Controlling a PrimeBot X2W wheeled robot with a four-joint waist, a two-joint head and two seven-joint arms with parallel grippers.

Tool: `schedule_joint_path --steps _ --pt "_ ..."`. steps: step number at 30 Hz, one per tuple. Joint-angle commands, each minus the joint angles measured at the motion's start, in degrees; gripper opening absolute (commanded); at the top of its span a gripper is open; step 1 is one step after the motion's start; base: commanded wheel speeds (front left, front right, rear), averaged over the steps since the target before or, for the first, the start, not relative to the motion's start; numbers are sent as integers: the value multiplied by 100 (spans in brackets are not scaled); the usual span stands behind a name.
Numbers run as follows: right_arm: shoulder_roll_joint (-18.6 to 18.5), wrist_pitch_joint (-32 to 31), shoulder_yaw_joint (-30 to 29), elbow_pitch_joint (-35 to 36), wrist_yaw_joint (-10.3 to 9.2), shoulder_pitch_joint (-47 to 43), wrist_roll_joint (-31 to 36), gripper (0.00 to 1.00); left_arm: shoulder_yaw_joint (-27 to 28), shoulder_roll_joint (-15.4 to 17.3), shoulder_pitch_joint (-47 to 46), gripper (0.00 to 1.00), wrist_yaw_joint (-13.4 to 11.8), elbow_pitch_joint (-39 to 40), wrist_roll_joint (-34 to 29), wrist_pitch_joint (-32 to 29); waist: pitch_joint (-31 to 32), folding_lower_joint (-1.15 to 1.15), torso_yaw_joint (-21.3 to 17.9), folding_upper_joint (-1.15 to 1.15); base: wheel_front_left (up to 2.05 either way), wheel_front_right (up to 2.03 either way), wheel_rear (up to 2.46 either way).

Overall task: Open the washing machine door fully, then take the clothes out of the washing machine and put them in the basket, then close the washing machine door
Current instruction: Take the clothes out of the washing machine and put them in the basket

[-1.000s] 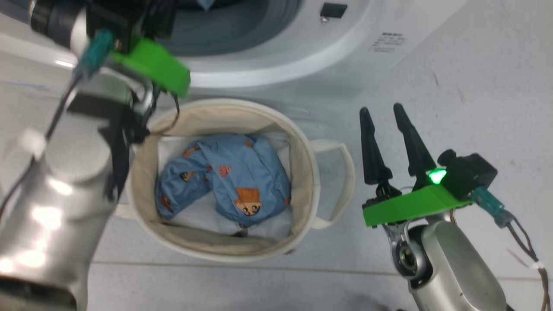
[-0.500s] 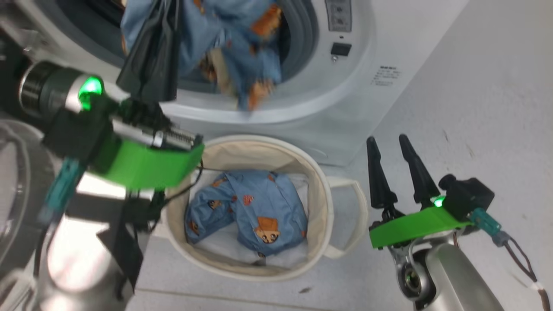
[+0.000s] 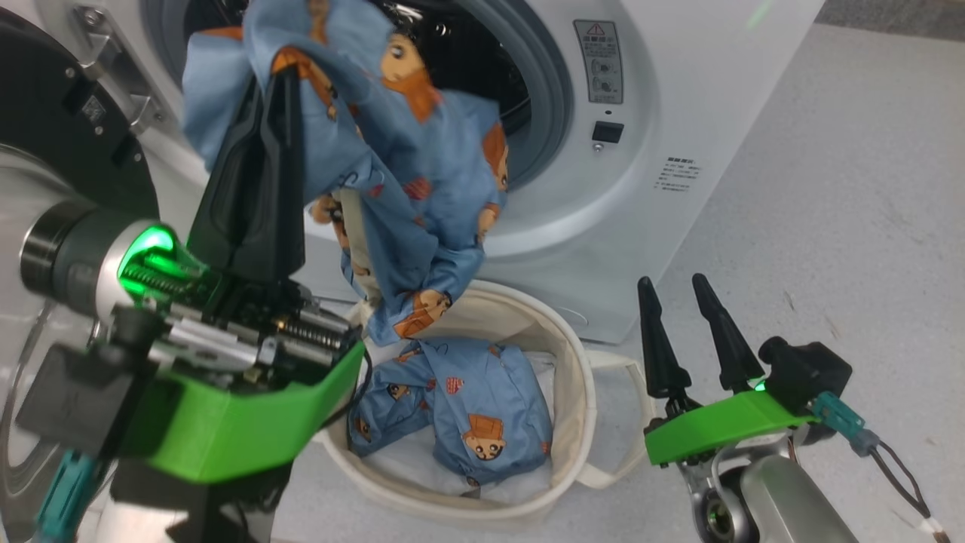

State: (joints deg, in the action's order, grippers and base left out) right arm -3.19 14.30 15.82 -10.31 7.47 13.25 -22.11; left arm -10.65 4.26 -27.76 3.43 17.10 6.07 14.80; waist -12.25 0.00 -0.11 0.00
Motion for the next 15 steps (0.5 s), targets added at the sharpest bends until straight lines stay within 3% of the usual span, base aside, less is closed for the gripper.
schedule_joint_path --steps 1,15 --pt "31 70 123 163 2 -21 -13 100 208 14 -20 0 32 367 -65 19 46 0 22 0 0 0 0" --pt "31 70 169 89 2 -177 -40 100 39 -115 271 0 63 1319 -155 19 288 0 173 0 0 0 0"
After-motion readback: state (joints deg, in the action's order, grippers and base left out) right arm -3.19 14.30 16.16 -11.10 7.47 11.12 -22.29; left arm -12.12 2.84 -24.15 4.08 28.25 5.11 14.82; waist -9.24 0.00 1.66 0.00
